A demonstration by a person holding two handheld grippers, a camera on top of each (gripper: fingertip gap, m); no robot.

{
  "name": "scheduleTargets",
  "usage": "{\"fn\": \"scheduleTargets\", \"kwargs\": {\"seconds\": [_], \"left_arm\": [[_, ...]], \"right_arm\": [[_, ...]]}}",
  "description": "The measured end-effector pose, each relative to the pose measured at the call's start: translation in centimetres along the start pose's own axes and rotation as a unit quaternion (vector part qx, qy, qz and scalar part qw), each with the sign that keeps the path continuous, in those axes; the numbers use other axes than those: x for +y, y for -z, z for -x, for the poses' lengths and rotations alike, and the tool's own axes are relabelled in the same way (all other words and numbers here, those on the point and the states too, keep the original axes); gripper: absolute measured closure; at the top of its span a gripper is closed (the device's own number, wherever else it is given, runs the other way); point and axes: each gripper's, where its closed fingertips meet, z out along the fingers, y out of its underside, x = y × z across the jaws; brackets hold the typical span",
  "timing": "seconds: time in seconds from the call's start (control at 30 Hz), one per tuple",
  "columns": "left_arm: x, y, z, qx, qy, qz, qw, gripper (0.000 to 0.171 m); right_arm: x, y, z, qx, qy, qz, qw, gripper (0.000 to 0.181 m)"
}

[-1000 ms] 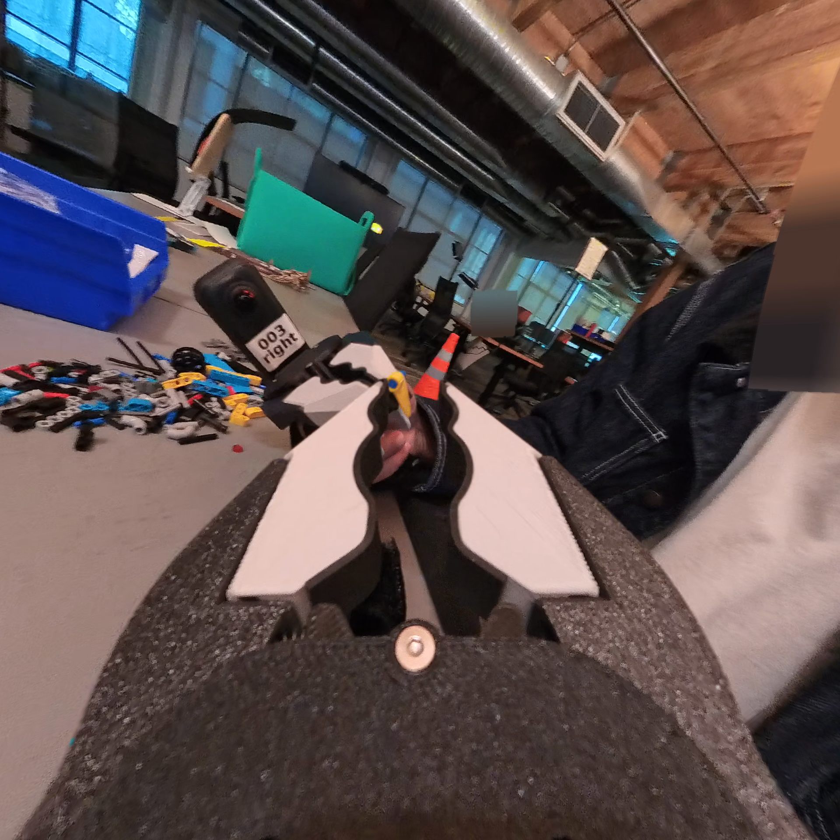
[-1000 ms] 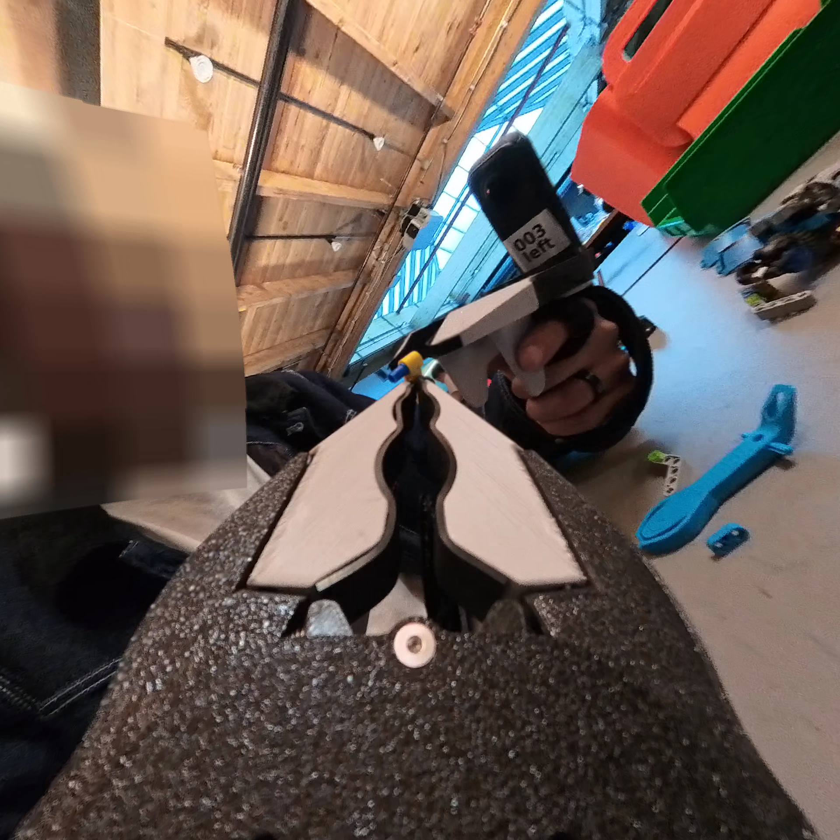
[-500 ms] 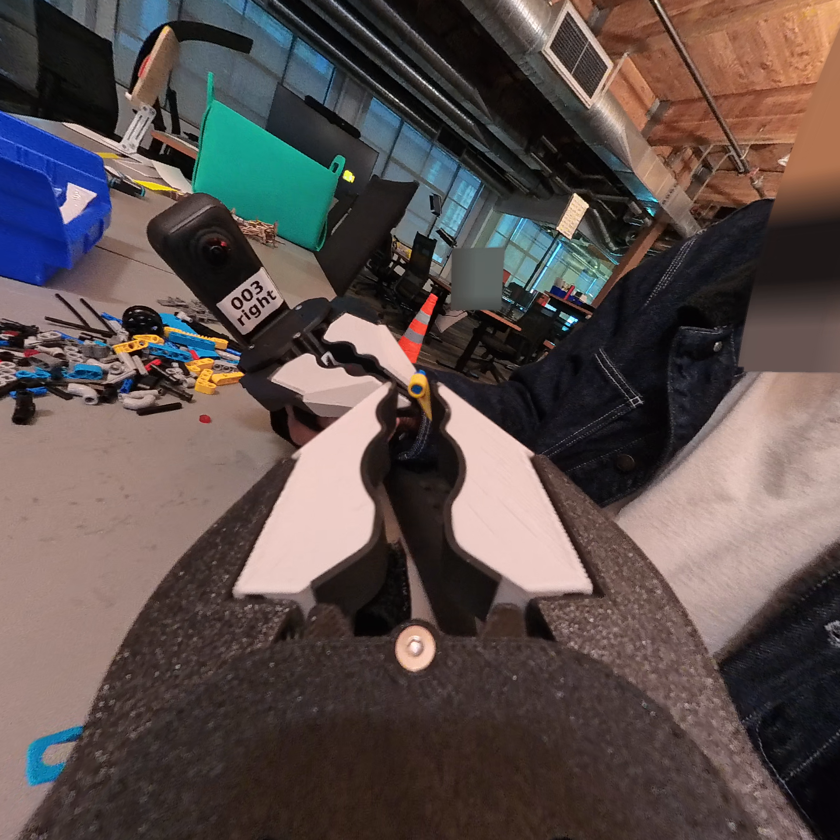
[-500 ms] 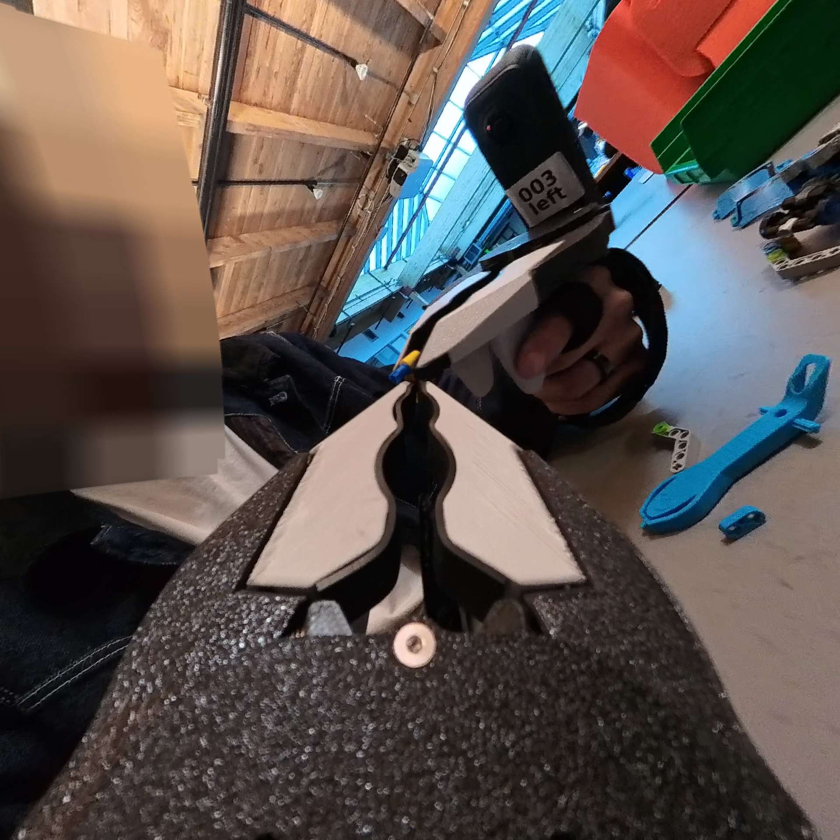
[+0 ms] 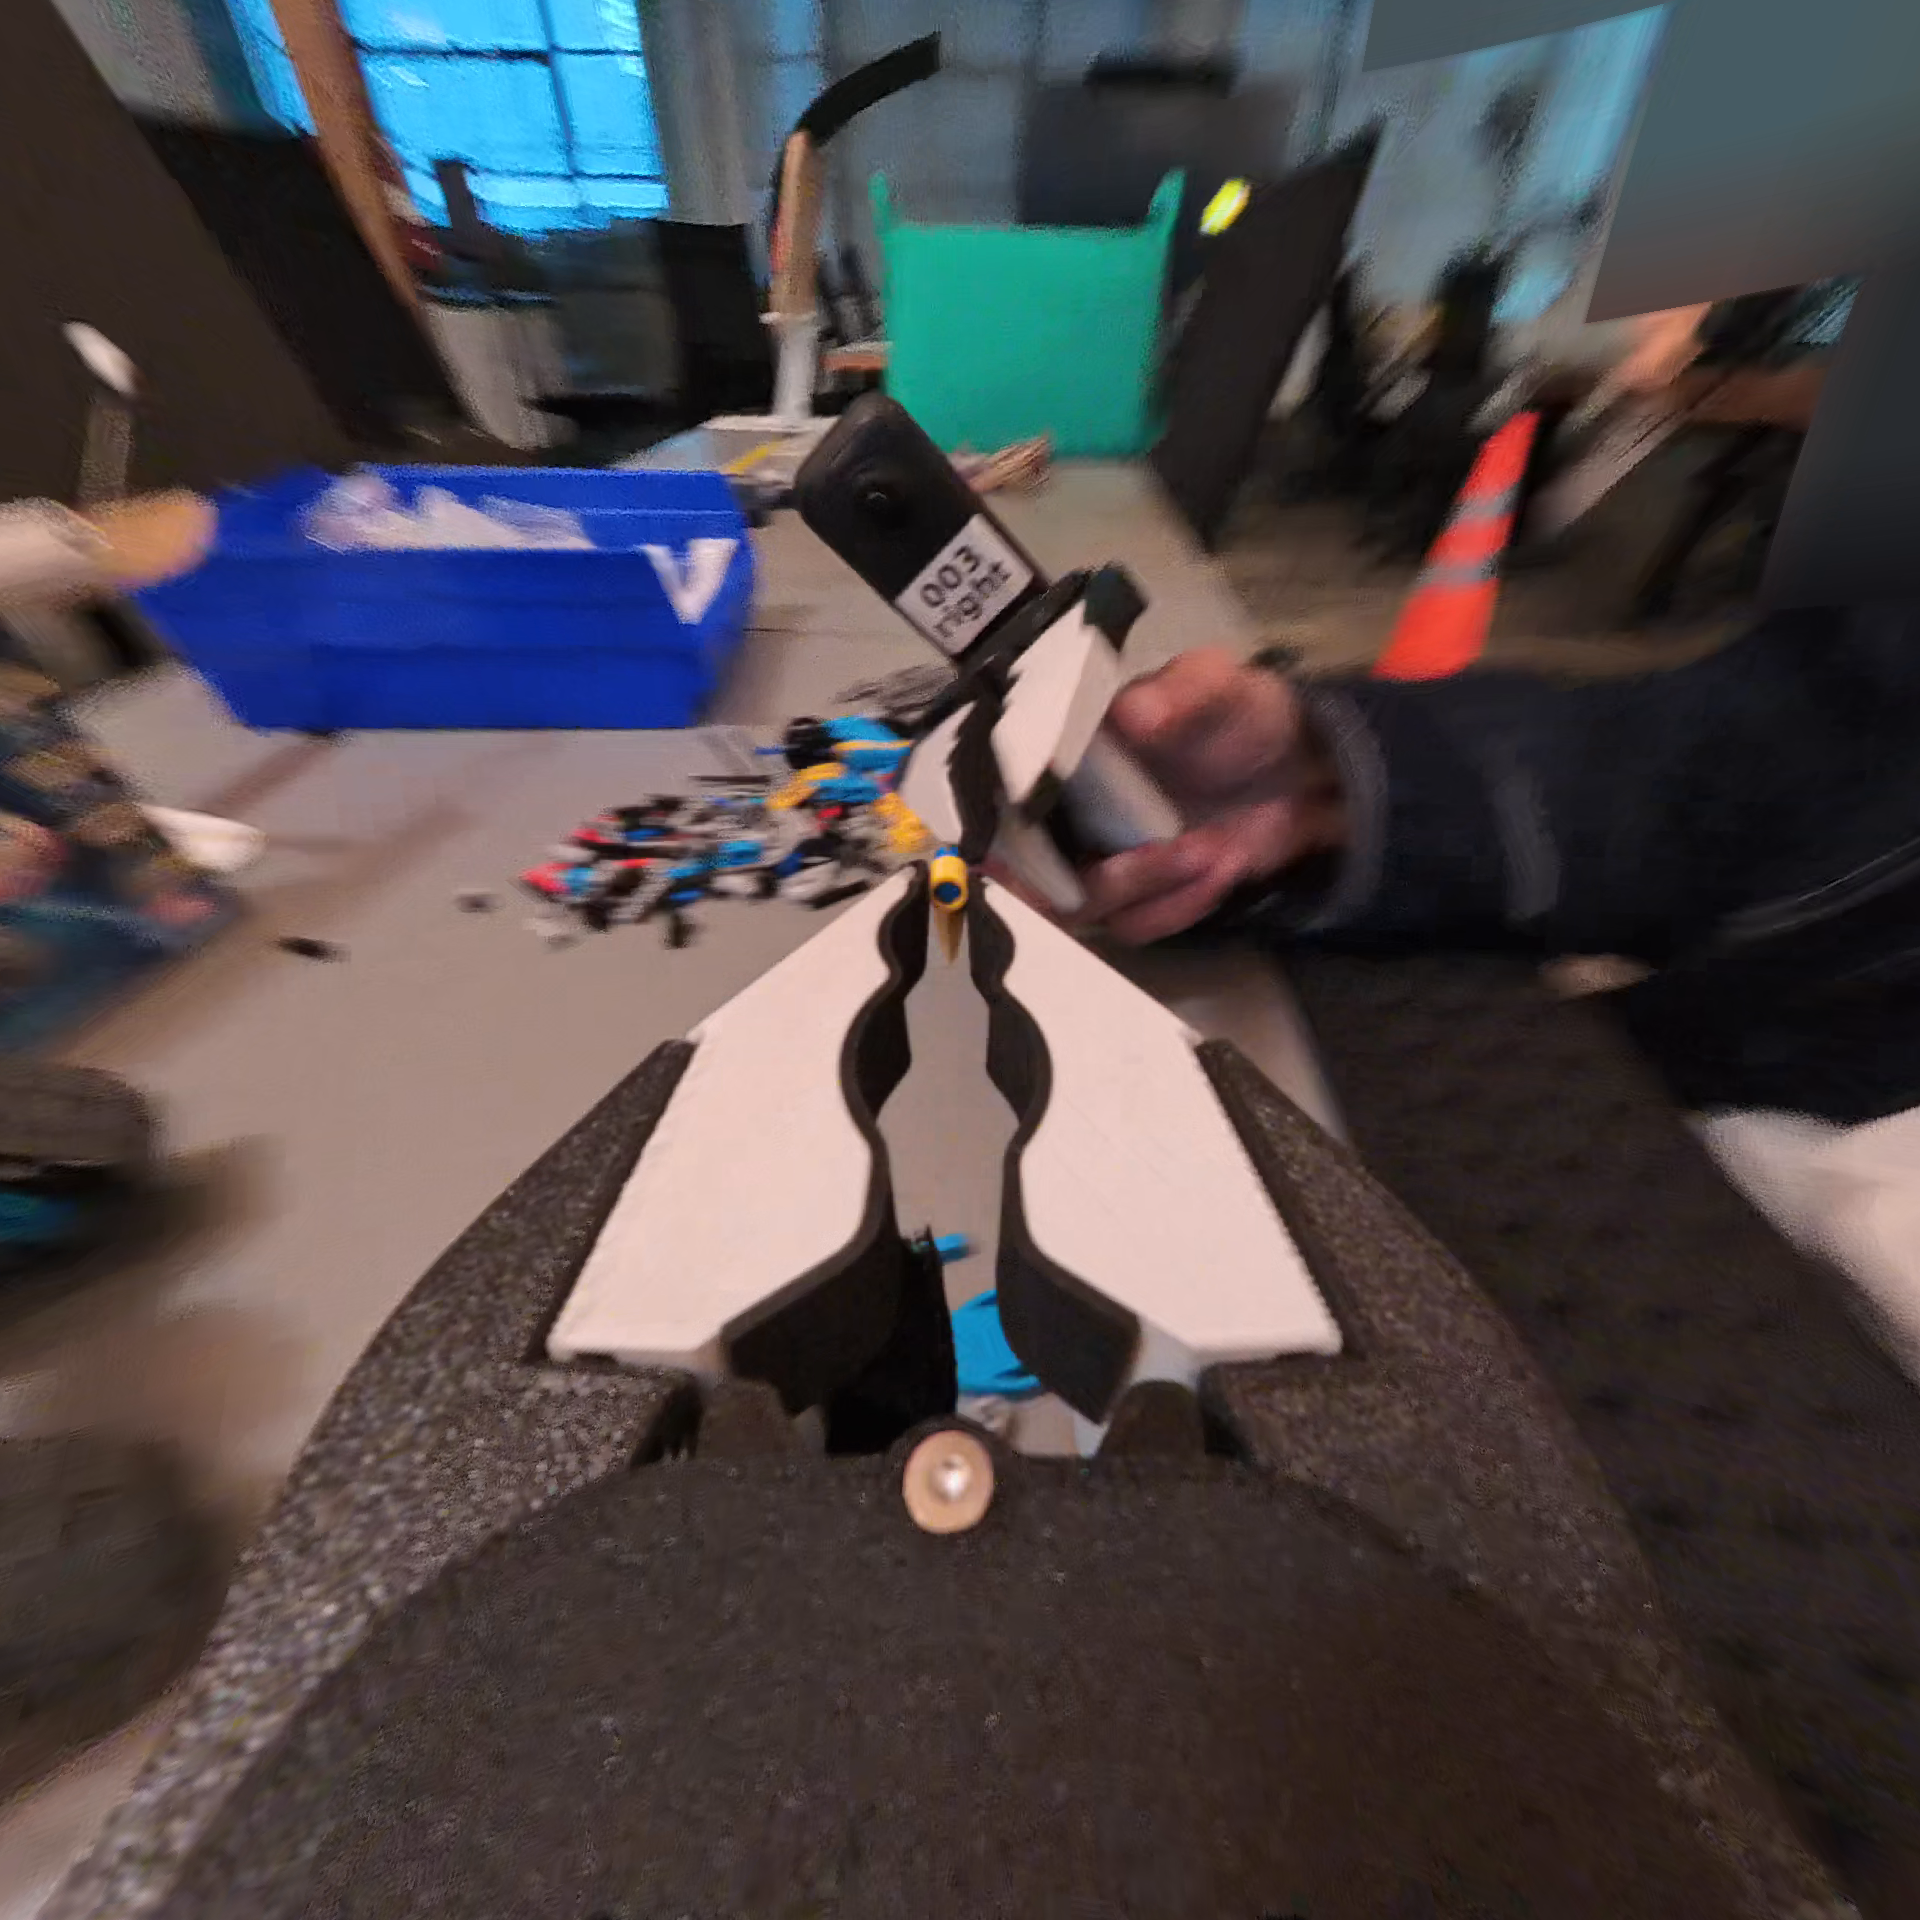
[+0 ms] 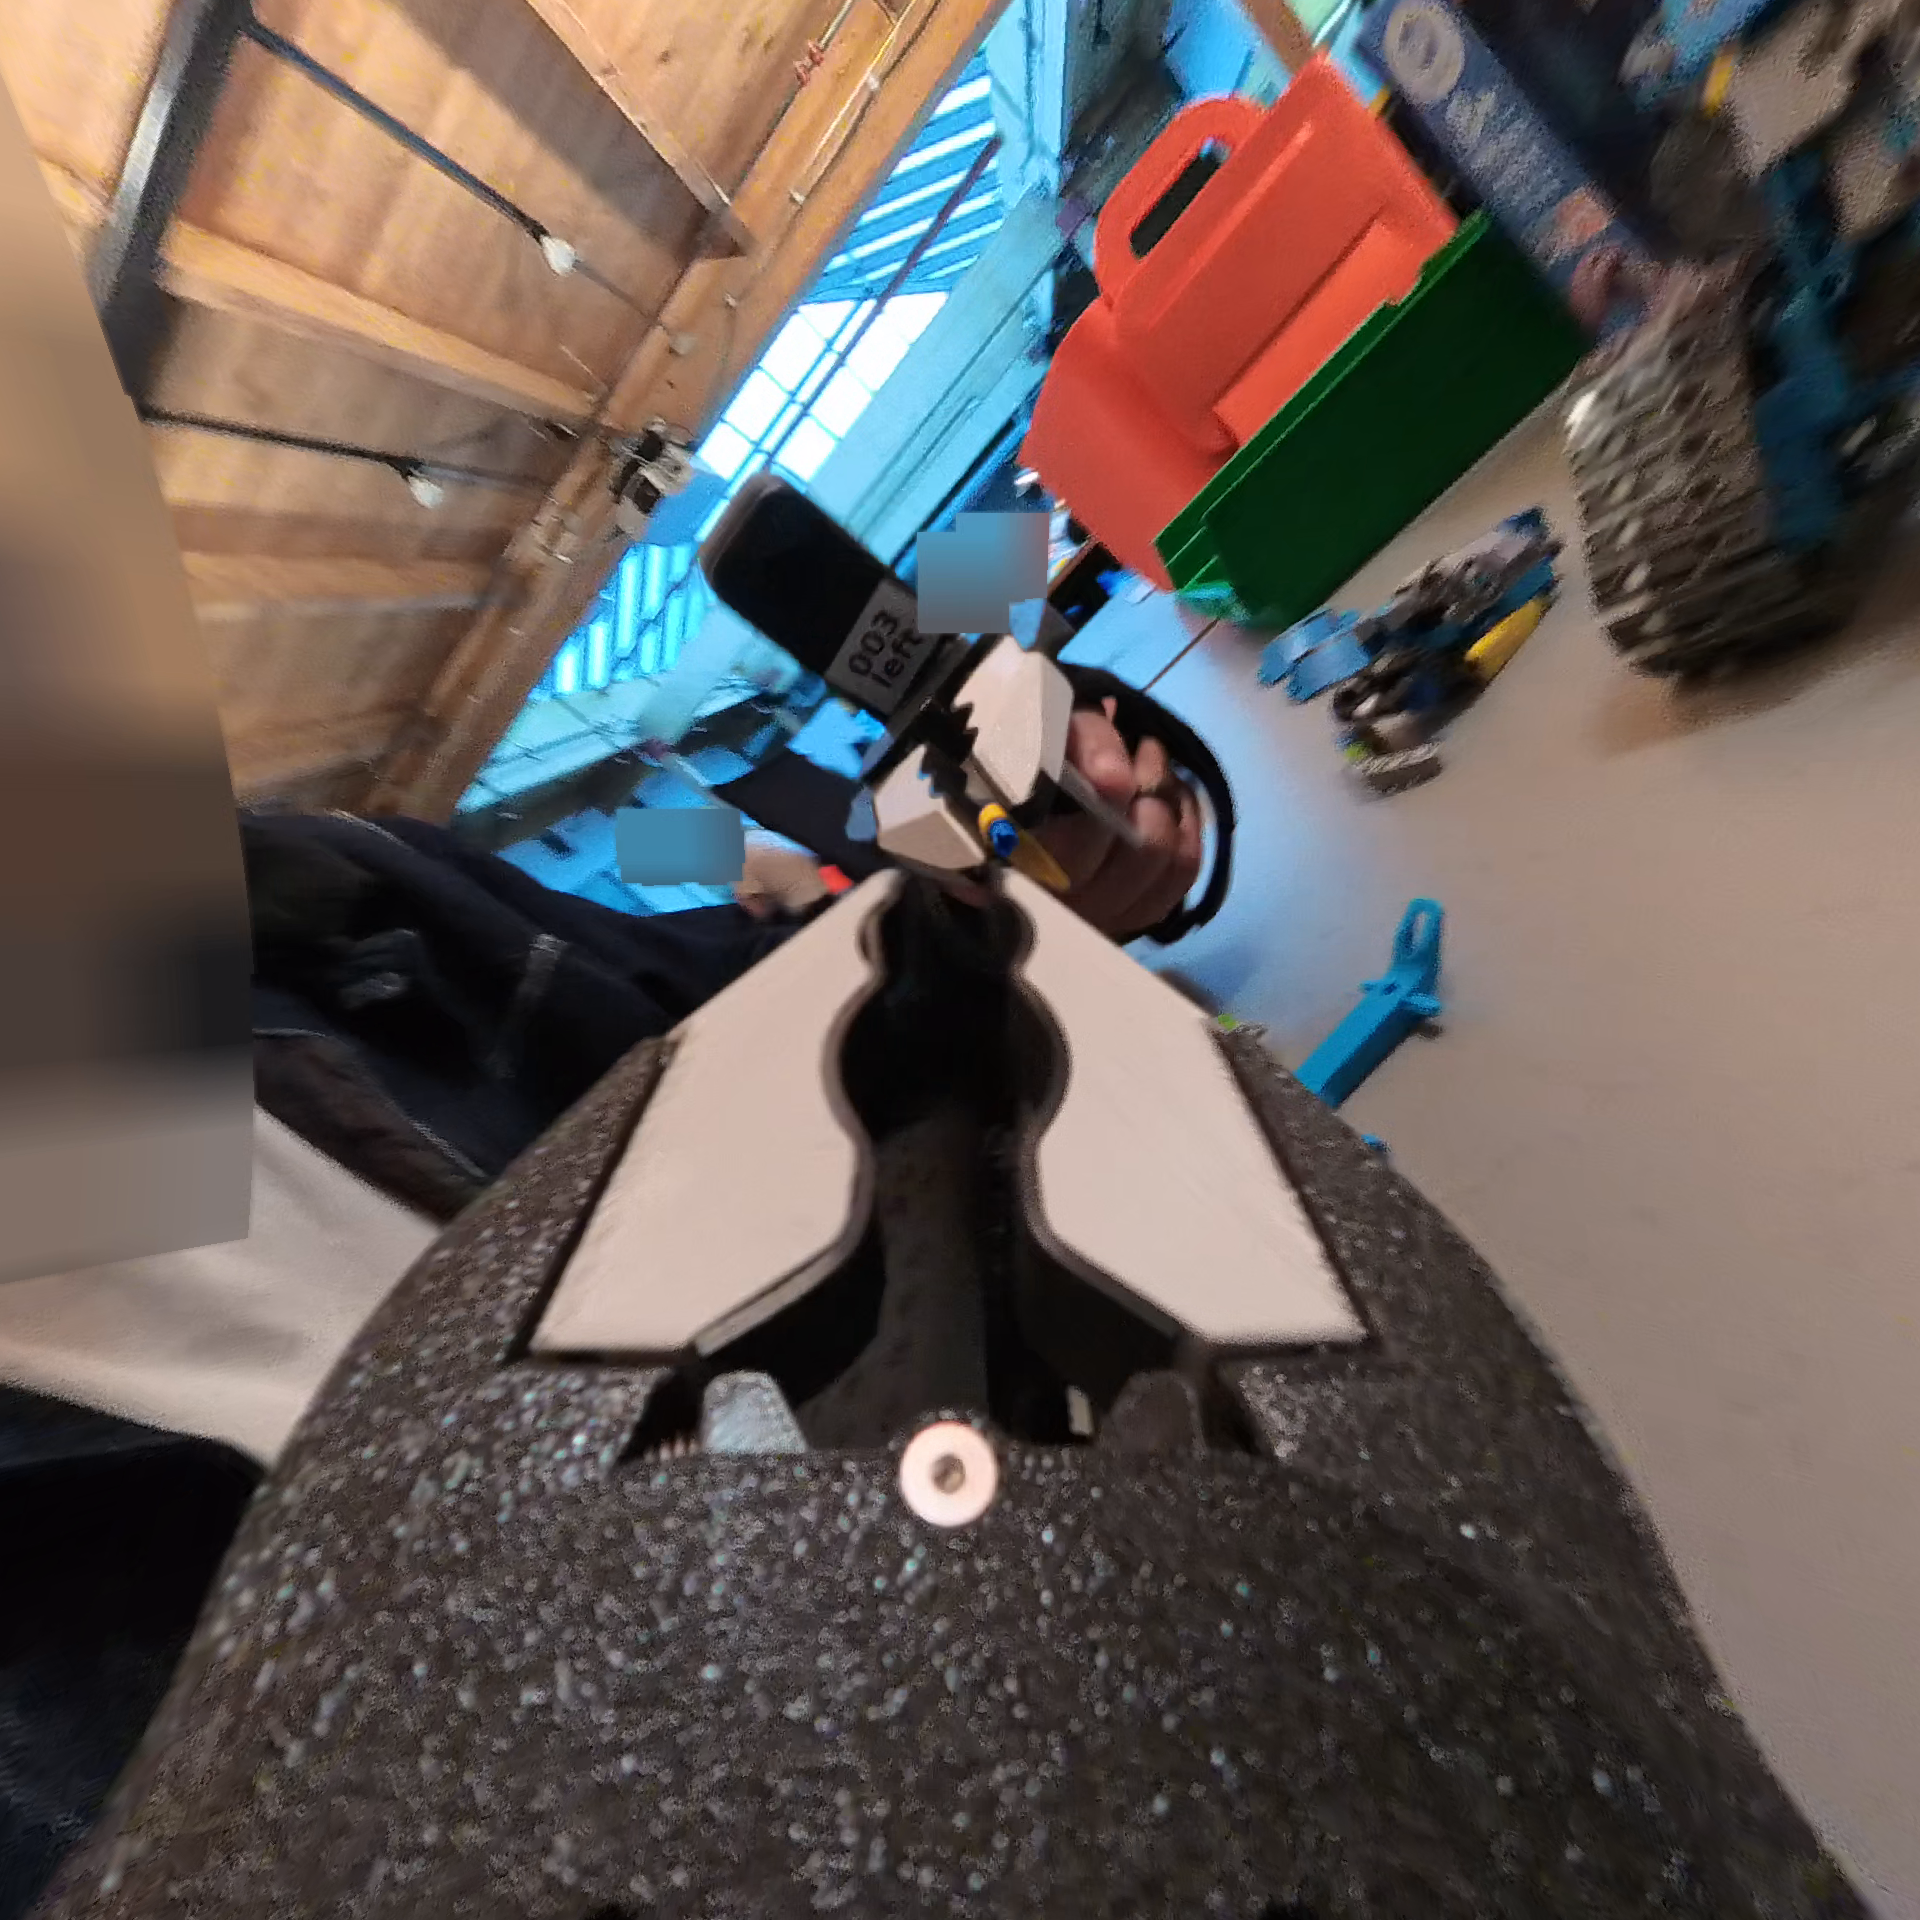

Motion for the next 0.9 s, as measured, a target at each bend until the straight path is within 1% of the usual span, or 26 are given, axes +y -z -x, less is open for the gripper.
{"fn": "scheduleTargets", "kwargs": {"seconds": [0.03, 0.07, 0.13, 0.2, 0.3, 0.33, 0.4, 0.43, 0.53, 0.6, 0.73, 0.8, 0.9], "left_arm": [[0.3, 0.0, 0.0, -0.02, -0.044, 0.014, 0.999, 0.166], [0.6, -0.1, -0.2, -0.031, -0.071, 0.023, 0.997, 0.166], [0.7, -0.1, -0.3, -0.045, -0.105, 0.026, 0.993, 0.166], [0.5, -0.1, -0.4, -0.048, -0.118, 0.024, 0.992, 0.165], [0.8, -0.3, -0.7, -0.049, -0.146, 0.032, 0.988, 0.165], [0.7, -0.4, -0.7, -0.052, -0.151, 0.03, 0.987, 0.166], [0.6, -0.4, -0.9, -0.052, -0.16, 0.028, 0.985, 0.165], [0.5, -0.4, -0.9, -0.055, -0.165, 0.027, 0.984, 0.165], [0.5, -0.5, -1.0, -0.064, -0.189, 0.034, 0.979, 0.165], [0.0, -0.5, -1.4, -0.062, -0.195, 0.025, 0.979, 0.166], [-0.1, -0.3, -1.7, -0.065, -0.21, 0.024, 0.975, 0.166], [0.3, -0.2, -1.6, -0.082, -0.244, 0.041, 0.966, 0.166], [0.7, 0.2, -1.5, -0.119, -0.3, 0.071, 0.944, 0.166]], "right_arm": [[0.5, -0.4, -0.2, -0.016, -0.039, 0.011, 0.999, 0.154], [0.9, -0.8, -0.2, -0.03, -0.069, 0.021, 0.997, 0.148], [0.9, -0.9, -0.3, -0.032, -0.074, 0.02, 0.997, 0.156], [0.6, -0.6, -0.3, -0.035, -0.074, 0.011, 0.997, 0.166], [0.5, -0.6, -0.4, -0.04, -0.089, 0.007, 0.995, 0.169], [0.6, -0.5, -0.5, -0.038, -0.09, 0.009, 0.995, 0.174], [0.8, -0.6, -0.3, -0.046, -0.097, 0.01, 0.994, 0.174], [0.8, -0.6, -0.3, -0.046, -0.102, 0.012, 0.994, 0.178], [0.9, -0.5, -0.4, -0.041, -0.092, 0.015, 0.995, 0.18], [0.8, -0.5, 0.3, -0.073, -0.109, 0.011, 0.991, 0.18], [0.9, -0.7, 0.6, -0.082, -0.114, 0.011, 0.99, 0.179], [1.0, -0.8, 0.2, -0.081, -0.136, 0.009, 0.987, 0.18], [1.3, -1.1, 0.0, -0.072, -0.135, 0.012, 0.988, 0.18]]}}
